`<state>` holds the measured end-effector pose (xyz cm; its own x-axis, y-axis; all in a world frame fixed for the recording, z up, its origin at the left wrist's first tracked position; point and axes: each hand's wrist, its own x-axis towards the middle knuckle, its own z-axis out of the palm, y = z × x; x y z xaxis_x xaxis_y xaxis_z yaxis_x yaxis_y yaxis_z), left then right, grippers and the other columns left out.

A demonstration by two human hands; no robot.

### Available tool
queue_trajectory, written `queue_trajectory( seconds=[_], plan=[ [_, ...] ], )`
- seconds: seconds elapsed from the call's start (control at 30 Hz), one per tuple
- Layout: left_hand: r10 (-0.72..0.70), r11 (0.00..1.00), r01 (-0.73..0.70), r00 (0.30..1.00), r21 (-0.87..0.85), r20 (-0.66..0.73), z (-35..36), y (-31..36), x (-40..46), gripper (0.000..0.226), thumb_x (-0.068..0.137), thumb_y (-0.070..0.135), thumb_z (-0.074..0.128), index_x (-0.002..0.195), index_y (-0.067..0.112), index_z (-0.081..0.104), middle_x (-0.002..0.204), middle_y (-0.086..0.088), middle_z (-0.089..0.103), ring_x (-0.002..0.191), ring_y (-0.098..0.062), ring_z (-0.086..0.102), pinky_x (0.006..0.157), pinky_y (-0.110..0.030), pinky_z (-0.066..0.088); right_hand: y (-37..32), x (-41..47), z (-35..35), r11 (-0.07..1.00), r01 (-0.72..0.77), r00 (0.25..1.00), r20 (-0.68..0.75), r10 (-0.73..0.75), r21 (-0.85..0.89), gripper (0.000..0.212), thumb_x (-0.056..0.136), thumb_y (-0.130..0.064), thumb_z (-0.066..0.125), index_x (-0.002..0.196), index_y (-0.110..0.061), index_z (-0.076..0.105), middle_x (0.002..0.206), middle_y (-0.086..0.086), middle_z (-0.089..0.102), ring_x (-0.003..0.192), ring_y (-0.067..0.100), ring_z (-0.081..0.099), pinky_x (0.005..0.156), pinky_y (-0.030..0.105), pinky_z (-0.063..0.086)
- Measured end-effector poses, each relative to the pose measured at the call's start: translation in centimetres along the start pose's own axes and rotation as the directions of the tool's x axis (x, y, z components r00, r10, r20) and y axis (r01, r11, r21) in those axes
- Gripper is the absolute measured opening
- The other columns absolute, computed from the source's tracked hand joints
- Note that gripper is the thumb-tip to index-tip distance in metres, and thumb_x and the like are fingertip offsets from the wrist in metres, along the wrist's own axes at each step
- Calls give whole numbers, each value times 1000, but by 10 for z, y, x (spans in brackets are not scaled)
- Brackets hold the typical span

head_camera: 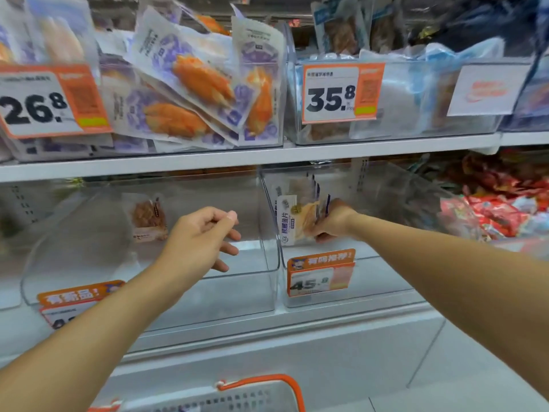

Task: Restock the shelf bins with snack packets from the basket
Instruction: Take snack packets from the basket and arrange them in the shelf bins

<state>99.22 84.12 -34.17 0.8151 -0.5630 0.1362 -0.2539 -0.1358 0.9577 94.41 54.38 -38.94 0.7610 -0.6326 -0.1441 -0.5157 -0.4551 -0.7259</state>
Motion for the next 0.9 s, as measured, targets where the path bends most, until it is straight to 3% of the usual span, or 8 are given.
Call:
queue_trajectory(
  seconds=[0.1,0.3,0.5,0.7,0.77,0.83,0.9],
  plan=[
    [2,1000,-3,1000,13,16,0,-3,0,22,99,30,54,94,13,67,90,-10,71,68,-15,67,49,-28,52,-2,7,3,978,25,998,-55,-37,-208,47,68,-36,90,104,-14,68,97,2,71,83,17,69,77,27,59],
    [-5,1000,6,999,-6,34,5,-3,2,22,99,32,54,98,14,67,92,-9,71,71,-16,68,50,-27,52,-10,13,9,965,13,996,-79,-35,-261,62,63,-44,91,112,-15,65,104,4,69,91,19,68,81,31,61],
    [-8,1000,7,999,9,54,6,-6,6,21,99,32,56,101,13,65,91,-6,72,69,-14,68,50,-27,53,-14,11,6,990,-90,996,-22,88,-112,62,65,-37,92,113,-13,61,105,11,68,80,23,73,68,34,63],
    [-32,999,30,997,21,74,2,-5,2,17,98,30,57,98,15,64,95,-7,71,72,-16,67,50,-28,52,-12,-14,-18,977,-184,982,-54,179,-108,60,69,-43,87,112,-12,59,114,9,62,80,22,72,70,35,63],
    [55,994,-62,995,87,81,-4,-1,-7,12,98,28,58,94,17,62,93,-8,71,68,-15,65,47,-25,48,-20,-43,-34,982,-119,979,-184,91,-149,50,73,-47,83,101,-11,63,104,8,66,80,22,70,64,33,61],
    [226,954,-247,965,170,133,-18,1,-24,8,97,21,60,88,20,61,84,-10,70,59,-12,59,46,-21,45,-33,-89,-42,953,25,912,-385,-145,-301,41,78,-49,79,80,-10,67,82,9,69,73,21,67,59,28,52],
    [292,913,-347,923,214,249,-36,-10,-49,10,96,19,62,86,22,61,75,-9,68,53,-14,56,48,-24,48,-48,-148,-32,873,261,826,-373,-423,-412,45,83,-44,74,59,-10,58,55,0,56,56,7,56,51,22,42]
  ],
)
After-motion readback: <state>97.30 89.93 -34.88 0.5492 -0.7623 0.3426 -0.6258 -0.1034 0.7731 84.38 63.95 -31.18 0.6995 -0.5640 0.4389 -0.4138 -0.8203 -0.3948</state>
